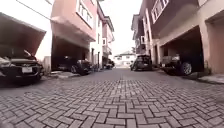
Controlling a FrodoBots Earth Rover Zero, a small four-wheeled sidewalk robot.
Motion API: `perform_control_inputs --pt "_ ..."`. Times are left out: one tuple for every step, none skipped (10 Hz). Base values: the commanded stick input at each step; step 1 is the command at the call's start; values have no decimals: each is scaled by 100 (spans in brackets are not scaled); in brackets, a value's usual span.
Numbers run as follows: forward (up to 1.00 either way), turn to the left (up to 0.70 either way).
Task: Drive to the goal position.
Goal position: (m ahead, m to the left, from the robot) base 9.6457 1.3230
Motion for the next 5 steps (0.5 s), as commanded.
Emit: perform_control_inputs --pt "69 3" --pt "69 3" --pt "69 3" --pt "69 3" --pt "69 3"
